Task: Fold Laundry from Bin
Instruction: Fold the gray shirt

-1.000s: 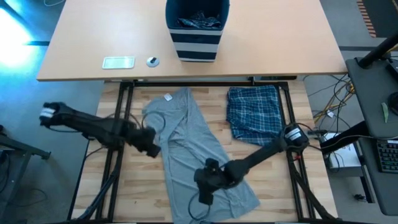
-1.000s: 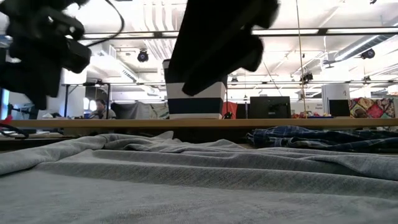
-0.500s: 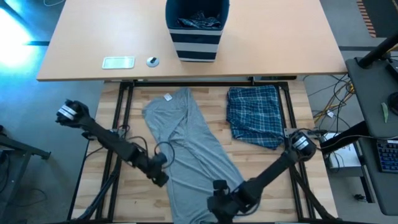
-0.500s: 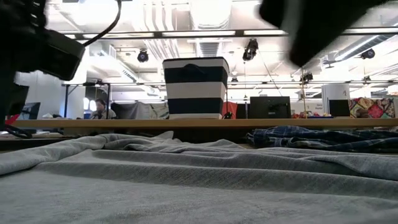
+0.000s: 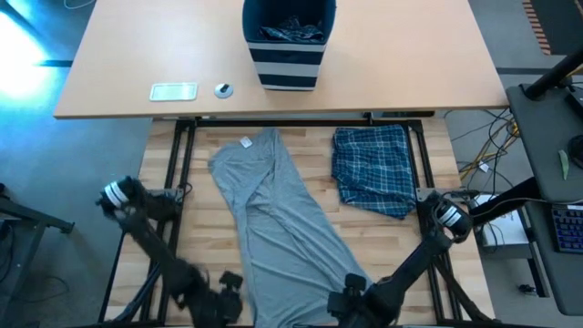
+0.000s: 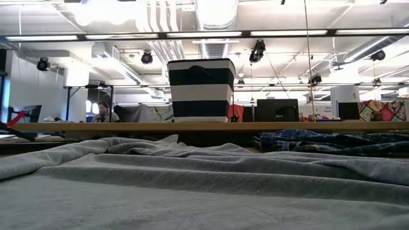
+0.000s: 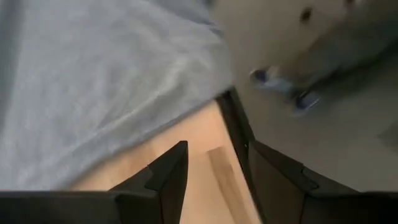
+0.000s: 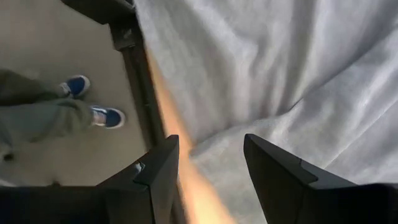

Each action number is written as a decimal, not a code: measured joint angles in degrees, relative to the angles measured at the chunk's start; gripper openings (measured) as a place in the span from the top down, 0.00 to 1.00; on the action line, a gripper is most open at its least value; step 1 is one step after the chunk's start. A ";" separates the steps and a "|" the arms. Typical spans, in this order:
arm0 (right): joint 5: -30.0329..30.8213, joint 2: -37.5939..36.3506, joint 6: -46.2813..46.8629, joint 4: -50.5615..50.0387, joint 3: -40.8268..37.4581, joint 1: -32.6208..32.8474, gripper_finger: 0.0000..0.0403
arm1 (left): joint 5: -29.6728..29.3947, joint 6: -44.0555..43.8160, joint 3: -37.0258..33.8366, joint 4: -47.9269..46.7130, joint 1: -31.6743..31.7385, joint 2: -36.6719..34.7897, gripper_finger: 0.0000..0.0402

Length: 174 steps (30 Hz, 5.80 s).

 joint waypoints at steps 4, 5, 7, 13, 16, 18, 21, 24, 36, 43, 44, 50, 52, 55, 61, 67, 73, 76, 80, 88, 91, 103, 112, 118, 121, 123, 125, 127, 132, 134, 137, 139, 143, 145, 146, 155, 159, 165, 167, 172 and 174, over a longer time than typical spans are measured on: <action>0.51 -0.02 5.49 -0.01 0.77 1.06 0.56 | -7.51 9.79 9.82 -10.60 -2.31 10.20 0.62; 0.63 -0.04 6.42 -0.28 1.06 1.26 0.56 | -9.35 11.83 12.17 -12.63 -2.31 12.48 0.62; 0.62 -0.08 7.99 -0.43 1.39 1.60 0.56 | -13.17 14.80 16.18 -15.88 -2.44 16.24 0.61; 0.63 -0.09 11.24 -0.59 2.30 1.74 0.56 | -16.86 21.25 22.49 -17.25 -2.68 21.72 0.58; 0.79 -0.11 11.41 -0.47 2.49 1.74 0.56 | -18.04 22.39 22.85 -16.38 -2.67 22.53 0.57; 0.76 -0.11 11.43 -0.47 2.49 1.74 0.56 | -17.59 22.15 22.82 -15.72 -2.00 22.92 0.57; 0.67 -0.11 11.45 -0.33 2.51 1.77 0.56 | -16.10 22.10 22.80 -13.18 -0.79 23.74 0.62; 0.62 -0.11 11.81 -0.13 2.51 1.77 0.56 | -15.43 22.17 22.78 -10.10 0.18 24.15 0.75; 0.17 -0.11 9.71 1.94 2.51 1.82 0.56 | -2.39 22.51 22.94 -11.23 5.59 13.96 0.99; 0.69 -0.11 6.10 3.41 2.51 1.20 0.56 | 20.17 26.87 22.75 -3.87 17.07 13.65 1.00; 0.84 -0.13 5.67 3.50 2.51 1.15 0.56 | 21.94 27.15 22.78 -3.31 18.63 14.09 1.00; 3.31 -0.13 3.24 5.49 2.52 1.09 0.56 | 30.65 29.30 22.66 -1.14 27.44 16.16 1.00; 4.01 -0.13 2.89 6.52 2.51 1.01 0.56 | 33.26 29.15 22.74 -0.73 29.82 16.83 1.00; 5.38 -0.13 2.68 7.32 2.52 0.68 0.56 | 34.70 28.48 22.69 -1.02 32.56 18.24 1.00; 10.49 -0.13 0.47 8.03 2.51 -1.33 0.50 | 37.45 23.31 22.74 2.82 35.30 22.35 0.90; 16.67 0.32 -6.35 12.11 2.53 -3.04 0.43 | 42.09 20.26 23.11 0.26 38.78 22.13 0.69; 17.13 4.49 -9.74 17.14 2.23 -5.36 0.43 | 30.95 25.82 21.01 -17.89 38.03 13.87 0.56; 15.73 7.07 -12.50 21.10 2.25 -6.77 0.43 | 29.20 23.34 14.65 -17.94 36.88 9.68 0.55; 12.07 8.80 -10.40 16.65 2.38 -7.33 0.43 | 23.74 15.38 0.39 -9.74 36.44 2.00 0.56; -1.44 4.97 -1.78 -4.04 3.00 -5.67 0.43 | 12.44 7.00 -18.61 13.00 41.49 -3.01 0.61; -1.47 2.16 -3.41 -6.02 3.83 -4.42 0.43 | 11.49 8.52 -19.77 14.93 45.48 -2.87 0.62; 21.64 6.07 -16.50 16.17 3.21 -8.93 0.43 | 14.33 11.01 -16.47 -1.18 45.61 -14.36 0.62; 12.02 8.89 -14.92 5.40 4.32 -7.88 0.43 | 11.12 8.58 -24.06 2.55 44.84 -12.94 0.62; 4.75 4.72 -17.65 -3.48 8.31 -3.65 0.43 | 10.97 8.51 -26.16 5.88 45.17 -12.25 0.62; 9.60 3.88 -17.52 -1.57 9.39 -3.25 0.43 | 12.81 8.45 -24.51 3.55 45.01 -13.90 0.62; 12.78 4.10 -18.39 2.39 9.05 -3.68 0.43 | 13.19 8.47 -22.73 1.52 44.53 -15.91 0.62; 14.10 5.45 -20.32 6.08 8.65 -4.57 0.43 | 13.32 9.00 -20.66 0.38 44.14 -17.94 0.62; 13.34 7.60 -22.22 9.22 8.48 -5.34 0.43 | 13.22 9.31 -19.78 -4.02 43.76 -19.36 0.62; 5.56 9.27 -24.76 13.24 8.66 -5.30 0.44 | 13.05 9.30 -18.89 -9.33 42.42 -22.68 0.62; 3.69 9.01 -24.67 12.15 8.43 -5.42 0.45 | 13.01 8.99 -19.59 -9.36 42.11 -23.29 0.62; 2.44 9.13 -24.68 9.92 8.20 -5.72 0.51 | 12.78 8.30 -19.65 -8.67 41.95 -23.49 0.62; 0.95 9.14 -25.53 10.35 8.22 -5.77 0.58 | 12.76 7.92 -19.69 -8.52 41.75 -23.16 0.62; 1.92 9.13 -26.96 10.28 8.24 -5.77 0.80 | 12.77 7.30 -19.69 -7.34 41.56 -22.17 0.62; 3.63 9.18 -26.97 10.54 8.21 -6.24 0.92 | 12.77 7.20 -19.69 -7.06 41.38 -21.70 0.62; 4.76 9.18 -26.85 10.82 8.21 -6.46 0.95 | 12.75 7.18 -19.71 -7.17 41.30 -21.46 0.62; -0.35 12.87 -26.01 13.38 7.75 -7.84 0.98 | 9.38 8.66 -19.91 -6.07 41.28 -17.64 0.62; -7.86 13.15 -25.75 13.42 7.86 -6.19 0.98 | 8.60 9.95 -19.95 -5.71 41.30 -15.67 0.62; -11.24 9.97 -26.70 11.69 8.18 -3.62 0.98 | 10.00 11.26 -19.66 -6.65 41.26 -16.32 0.62; -10.43 8.02 -25.70 9.92 9.04 -3.55 0.98 | 11.24 11.42 -18.75 -7.15 41.24 -17.31 0.62; -4.04 5.68 -21.92 4.74 9.12 -3.10 0.98 | 11.33 12.44 -16.82 -9.90 40.99 -20.23 0.62; -2.79 6.52 -20.77 6.22 8.46 -2.81 0.98 | 10.84 12.49 -16.82 -9.97 41.01 -20.69 0.62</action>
